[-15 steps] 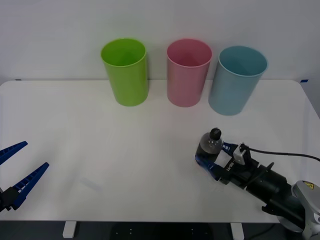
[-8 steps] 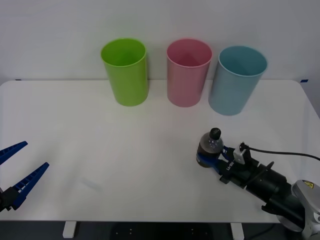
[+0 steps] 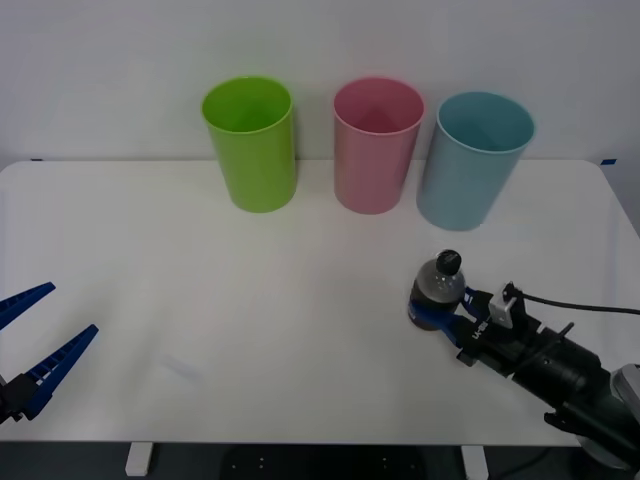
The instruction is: Grasp the object on the table and drop it into the matching bin: aluminum can to the light blue bin, PET bottle to the pink bin.
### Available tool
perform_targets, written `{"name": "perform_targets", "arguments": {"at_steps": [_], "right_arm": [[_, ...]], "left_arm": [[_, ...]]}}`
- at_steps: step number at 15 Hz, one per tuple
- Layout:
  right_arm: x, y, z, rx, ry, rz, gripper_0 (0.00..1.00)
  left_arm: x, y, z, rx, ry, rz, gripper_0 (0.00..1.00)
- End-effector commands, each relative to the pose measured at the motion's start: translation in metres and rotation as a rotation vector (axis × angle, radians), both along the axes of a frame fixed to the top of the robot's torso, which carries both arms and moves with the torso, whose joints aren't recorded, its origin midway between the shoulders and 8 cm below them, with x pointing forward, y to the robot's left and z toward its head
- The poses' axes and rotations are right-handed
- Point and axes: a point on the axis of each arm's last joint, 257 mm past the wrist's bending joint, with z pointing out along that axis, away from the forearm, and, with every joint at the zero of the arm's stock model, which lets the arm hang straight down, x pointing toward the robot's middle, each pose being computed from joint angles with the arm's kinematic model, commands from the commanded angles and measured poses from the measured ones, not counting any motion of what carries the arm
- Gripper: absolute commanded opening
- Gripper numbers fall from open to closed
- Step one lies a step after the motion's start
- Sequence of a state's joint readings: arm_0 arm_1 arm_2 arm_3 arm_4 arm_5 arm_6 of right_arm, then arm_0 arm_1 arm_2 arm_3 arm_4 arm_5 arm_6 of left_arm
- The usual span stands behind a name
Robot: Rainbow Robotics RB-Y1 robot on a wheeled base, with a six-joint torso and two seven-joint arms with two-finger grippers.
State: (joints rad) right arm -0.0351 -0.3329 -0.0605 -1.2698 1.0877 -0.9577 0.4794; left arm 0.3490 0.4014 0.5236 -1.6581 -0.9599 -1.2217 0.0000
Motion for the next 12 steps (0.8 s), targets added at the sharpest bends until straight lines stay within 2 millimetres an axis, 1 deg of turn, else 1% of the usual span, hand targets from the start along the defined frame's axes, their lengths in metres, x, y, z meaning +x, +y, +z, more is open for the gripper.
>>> {"name": "perform_targets", "arguments": {"at_steps": [1, 2, 4, 6, 9, 11, 12], "right_arm": [[-0.009, -0.005, 0.022, 0.055, 0.003, -0.005, 0.00], [-0.010, -0.007, 0.028, 0.068, 0.002, -0.007, 0.00], [-0.010, -0.017, 0.040, 0.089, 0.001, -0.024, 0.00], [-0.013, -0.024, 0.047, 0.103, 0.008, -0.031, 0.00], [-0.020, -0.034, 0.070, 0.152, 0.012, -0.042, 0.00], [-0.022, -0.038, 0.090, 0.180, 0.000, -0.038, 0.00], [-0.022, -0.038, 0.097, 0.195, 0.002, -0.035, 0.00]], "left_arm": [[0.000, 0.000, 0.000, 0.000, 0.000, 0.000, 1.00], [0.000, 0.000, 0.000, 0.000, 0.000, 0.000, 1.00], [0.000, 0.000, 0.000, 0.000, 0.000, 0.000, 1.00], [0.000, 0.000, 0.000, 0.000, 0.000, 0.000, 1.00], [0.000, 0.000, 0.000, 0.000, 0.000, 0.000, 1.00], [0.000, 0.000, 0.000, 0.000, 0.000, 0.000, 1.00], [0.000, 0.000, 0.000, 0.000, 0.000, 0.000, 1.00]]}}
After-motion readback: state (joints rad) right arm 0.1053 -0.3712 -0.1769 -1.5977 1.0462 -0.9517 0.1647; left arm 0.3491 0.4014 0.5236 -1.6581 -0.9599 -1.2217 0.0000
